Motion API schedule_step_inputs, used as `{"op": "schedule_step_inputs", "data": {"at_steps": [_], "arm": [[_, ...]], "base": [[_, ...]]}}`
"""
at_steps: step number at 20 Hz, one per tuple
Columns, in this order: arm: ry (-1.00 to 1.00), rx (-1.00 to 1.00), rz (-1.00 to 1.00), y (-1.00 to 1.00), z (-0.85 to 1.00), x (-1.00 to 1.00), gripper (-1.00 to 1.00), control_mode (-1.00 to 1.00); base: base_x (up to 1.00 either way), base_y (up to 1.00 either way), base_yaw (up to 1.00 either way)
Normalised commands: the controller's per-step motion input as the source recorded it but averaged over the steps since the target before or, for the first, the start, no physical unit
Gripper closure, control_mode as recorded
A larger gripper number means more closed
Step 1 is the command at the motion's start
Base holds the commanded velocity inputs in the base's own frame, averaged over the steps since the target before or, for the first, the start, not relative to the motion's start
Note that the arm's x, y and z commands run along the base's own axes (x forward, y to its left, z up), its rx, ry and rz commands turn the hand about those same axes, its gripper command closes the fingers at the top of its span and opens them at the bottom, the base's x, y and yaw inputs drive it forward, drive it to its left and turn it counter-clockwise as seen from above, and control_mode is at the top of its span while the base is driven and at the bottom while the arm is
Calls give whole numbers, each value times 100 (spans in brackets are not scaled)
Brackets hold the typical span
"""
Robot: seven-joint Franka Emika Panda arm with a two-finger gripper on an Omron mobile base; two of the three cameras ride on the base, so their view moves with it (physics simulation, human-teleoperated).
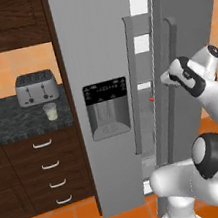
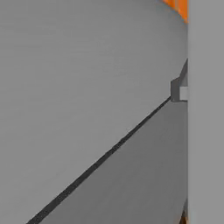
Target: Grab a lemon wedge from the fridge and one ice cube from the ice bowl, and put them in the glass of lemonade.
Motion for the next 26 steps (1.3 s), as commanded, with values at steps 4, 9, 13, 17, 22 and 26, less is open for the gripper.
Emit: {"op": "schedule_step_inputs", "data": {"at_steps": [4,9,13,17,22,26], "arm": [[-39,0,-7,-49,-33,-83,100,-100],[-49,0,-7,-12,-25,-85,100,-100],[-45,0,-8,6,-13,-100,100,-100],[-19,0,-9,0,49,-81,100,-100],[-1,-3,-9,30,87,-26,100,-100],[15,-28,-16,99,14,45,100,-100]], "base": [[0,0,0],[0,0,0],[0,0,0],[0,0,0],[0,0,0],[0,0,0]]}}
